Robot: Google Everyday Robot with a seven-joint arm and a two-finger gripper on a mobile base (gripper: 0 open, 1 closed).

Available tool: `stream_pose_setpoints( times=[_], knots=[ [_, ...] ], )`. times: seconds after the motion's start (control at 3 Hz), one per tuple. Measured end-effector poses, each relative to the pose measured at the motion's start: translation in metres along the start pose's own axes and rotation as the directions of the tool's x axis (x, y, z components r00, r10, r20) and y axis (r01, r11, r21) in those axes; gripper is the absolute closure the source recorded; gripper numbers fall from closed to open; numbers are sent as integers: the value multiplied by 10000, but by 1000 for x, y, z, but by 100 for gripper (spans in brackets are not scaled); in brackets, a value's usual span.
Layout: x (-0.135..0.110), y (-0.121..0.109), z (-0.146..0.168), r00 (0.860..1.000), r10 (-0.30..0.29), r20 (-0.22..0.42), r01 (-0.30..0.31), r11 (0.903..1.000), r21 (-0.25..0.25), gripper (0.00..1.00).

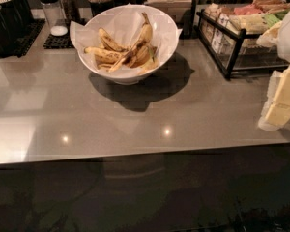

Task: Pick banana from white bowl

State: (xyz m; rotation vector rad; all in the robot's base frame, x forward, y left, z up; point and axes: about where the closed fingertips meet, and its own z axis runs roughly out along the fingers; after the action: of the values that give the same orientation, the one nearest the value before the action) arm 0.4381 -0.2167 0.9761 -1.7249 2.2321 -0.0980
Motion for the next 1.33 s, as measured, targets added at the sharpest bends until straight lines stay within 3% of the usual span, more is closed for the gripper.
stream_pose_setpoints(
  times=[0.33,0.67,1.0,1.33],
  knots=[
    [-3,-4,-1,9999,-8,128,8,10000,30,0],
    [-23,-21,12,9948,-672,766,688,9975,-181,0],
    [-69,-50,34,9604,-1935,2004,2079,9767,-532,0],
    [-128,-71,53,8907,-3290,3137,3677,9271,-719,0]
  ],
)
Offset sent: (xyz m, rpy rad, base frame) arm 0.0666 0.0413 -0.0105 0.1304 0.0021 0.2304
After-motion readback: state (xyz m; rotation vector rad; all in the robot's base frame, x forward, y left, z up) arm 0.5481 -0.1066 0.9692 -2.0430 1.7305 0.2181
